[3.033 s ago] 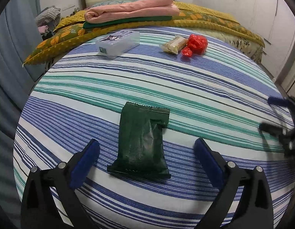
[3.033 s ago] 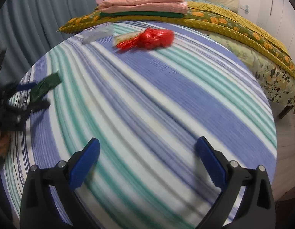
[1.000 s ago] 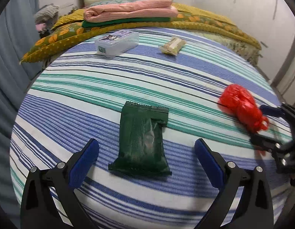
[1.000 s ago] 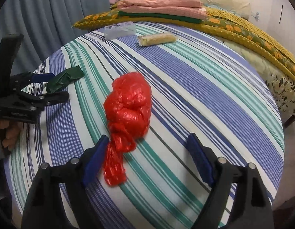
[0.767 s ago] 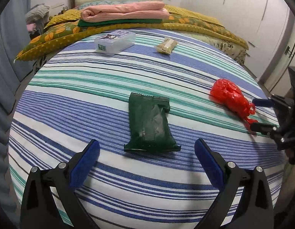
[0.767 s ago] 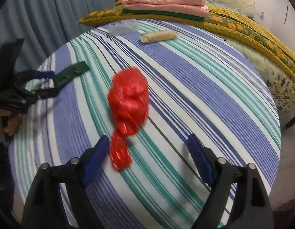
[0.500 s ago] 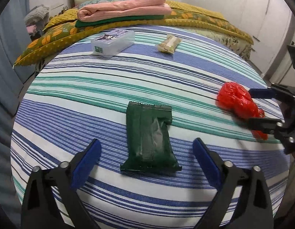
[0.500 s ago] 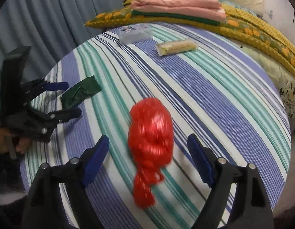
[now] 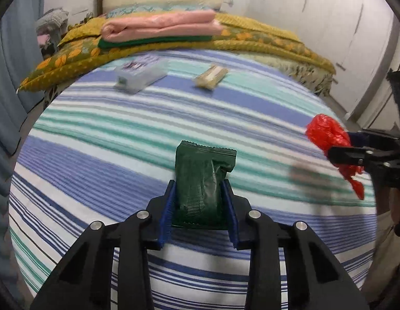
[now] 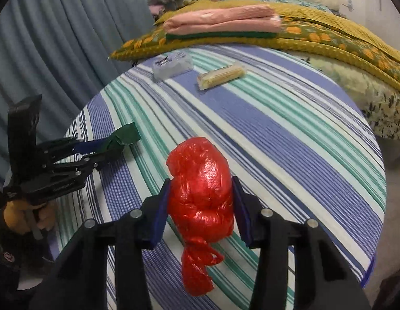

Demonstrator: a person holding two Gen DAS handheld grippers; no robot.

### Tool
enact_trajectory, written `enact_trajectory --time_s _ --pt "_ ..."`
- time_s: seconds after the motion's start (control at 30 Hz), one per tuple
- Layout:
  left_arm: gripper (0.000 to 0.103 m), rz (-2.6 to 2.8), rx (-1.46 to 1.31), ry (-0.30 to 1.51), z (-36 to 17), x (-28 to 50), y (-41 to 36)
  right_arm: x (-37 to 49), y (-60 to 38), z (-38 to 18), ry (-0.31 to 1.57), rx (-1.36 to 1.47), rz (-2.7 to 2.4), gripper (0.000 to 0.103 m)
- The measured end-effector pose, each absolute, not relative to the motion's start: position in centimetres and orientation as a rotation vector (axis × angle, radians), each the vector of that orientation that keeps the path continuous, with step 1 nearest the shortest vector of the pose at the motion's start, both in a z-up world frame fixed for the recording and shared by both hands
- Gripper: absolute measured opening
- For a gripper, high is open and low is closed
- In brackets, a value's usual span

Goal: Collect trash
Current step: 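Carry the green bag and red bags over the wastebasket and open both tools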

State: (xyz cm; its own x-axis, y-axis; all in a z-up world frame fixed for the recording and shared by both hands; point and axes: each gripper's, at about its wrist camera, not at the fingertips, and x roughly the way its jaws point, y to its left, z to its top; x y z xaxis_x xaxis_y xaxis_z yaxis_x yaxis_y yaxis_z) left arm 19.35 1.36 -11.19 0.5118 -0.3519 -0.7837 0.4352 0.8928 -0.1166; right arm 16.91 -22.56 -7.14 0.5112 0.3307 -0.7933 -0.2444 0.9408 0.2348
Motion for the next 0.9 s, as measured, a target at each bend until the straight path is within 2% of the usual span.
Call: enact_trajectory --time_s 0.3,0.5,0.9 --pt "0.034 -0.583 0.115 0.855 -7.6 16.1 -5.8 13.9 -29.9 -5.9 0.930 0.193 0.260 0.044" --pt "0.034 -0.711 0.130 0.856 -6.5 13.9 -13.2 10.5 -37.3 -6.3 0.896 0.251 0.147 0.044" --pt "0.034 -0.972 0.208 0.920 -8.3 8.8 -31.4 4.4 -53.6 -12.1 0.914 0.409 -0.146 0.044"
